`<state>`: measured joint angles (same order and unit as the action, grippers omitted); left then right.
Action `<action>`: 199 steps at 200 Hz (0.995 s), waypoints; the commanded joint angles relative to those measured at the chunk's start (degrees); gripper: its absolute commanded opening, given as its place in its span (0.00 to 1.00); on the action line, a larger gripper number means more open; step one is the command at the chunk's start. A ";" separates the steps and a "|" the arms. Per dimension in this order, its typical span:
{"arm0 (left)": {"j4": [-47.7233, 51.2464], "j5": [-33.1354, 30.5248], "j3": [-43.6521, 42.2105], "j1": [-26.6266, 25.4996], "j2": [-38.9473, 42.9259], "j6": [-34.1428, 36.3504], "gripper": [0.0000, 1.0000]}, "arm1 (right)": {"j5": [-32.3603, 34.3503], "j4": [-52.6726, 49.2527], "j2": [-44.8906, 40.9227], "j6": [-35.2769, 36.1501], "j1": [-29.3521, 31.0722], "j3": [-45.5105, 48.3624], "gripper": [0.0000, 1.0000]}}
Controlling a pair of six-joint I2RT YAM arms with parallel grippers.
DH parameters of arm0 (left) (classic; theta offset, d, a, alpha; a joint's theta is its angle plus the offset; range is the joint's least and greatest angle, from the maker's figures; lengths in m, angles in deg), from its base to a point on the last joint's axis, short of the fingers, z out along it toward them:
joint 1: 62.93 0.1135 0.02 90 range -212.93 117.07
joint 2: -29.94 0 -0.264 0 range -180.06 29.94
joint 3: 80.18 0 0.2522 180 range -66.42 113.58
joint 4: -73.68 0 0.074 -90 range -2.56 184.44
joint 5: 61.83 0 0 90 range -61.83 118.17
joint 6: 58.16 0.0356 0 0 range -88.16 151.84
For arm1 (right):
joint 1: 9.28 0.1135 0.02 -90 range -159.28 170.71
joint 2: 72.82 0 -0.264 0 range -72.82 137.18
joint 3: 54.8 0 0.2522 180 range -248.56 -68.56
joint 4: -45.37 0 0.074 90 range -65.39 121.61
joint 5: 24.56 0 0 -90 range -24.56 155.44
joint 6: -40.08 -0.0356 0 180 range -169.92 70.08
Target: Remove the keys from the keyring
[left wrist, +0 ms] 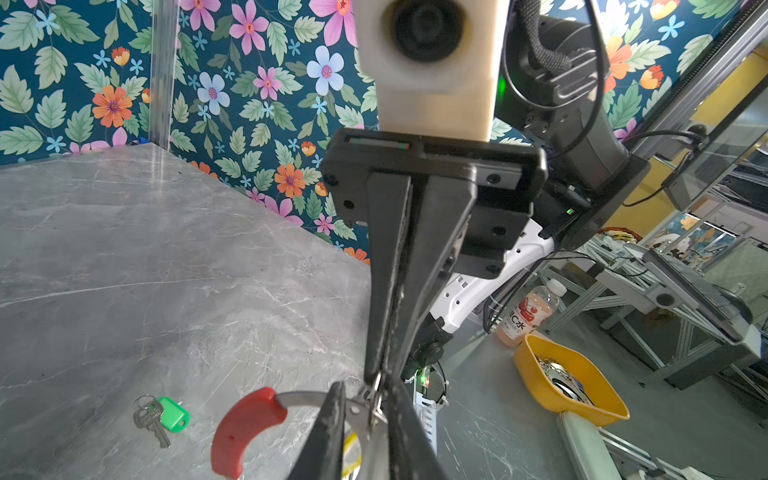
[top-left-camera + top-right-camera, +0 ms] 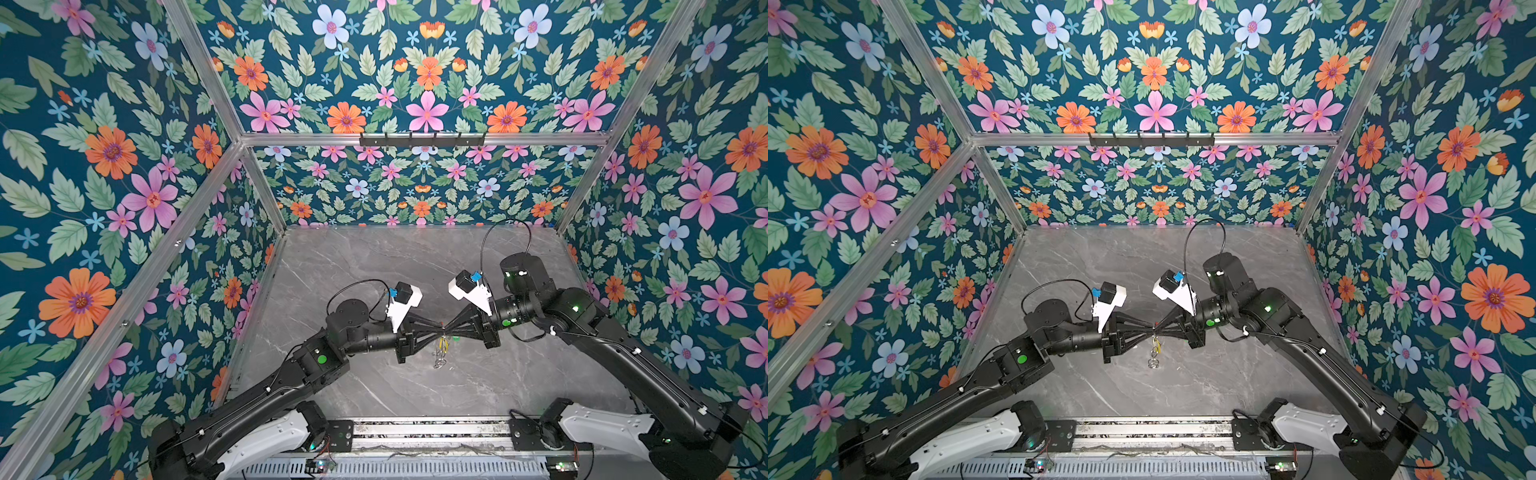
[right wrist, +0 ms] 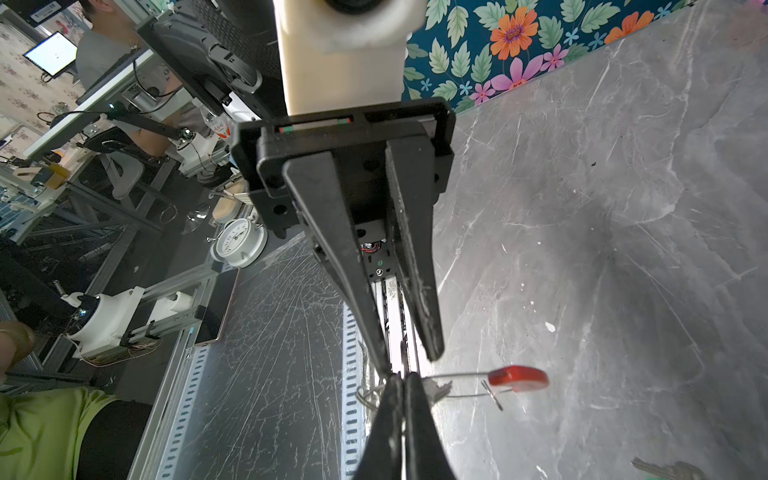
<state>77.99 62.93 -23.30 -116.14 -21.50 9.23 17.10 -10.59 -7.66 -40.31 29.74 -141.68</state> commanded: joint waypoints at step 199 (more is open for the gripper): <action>-33.73 -16.98 -12.24 -0.09 2.49 -6.73 0.00 | 15.58 44.40 -13.39 -21.25 2.22 20.74 0.55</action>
<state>54.34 47.94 -34.08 -116.18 -19.20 3.55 29.45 26.77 -20.40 -60.27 31.12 -122.52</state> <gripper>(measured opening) 0.051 0.551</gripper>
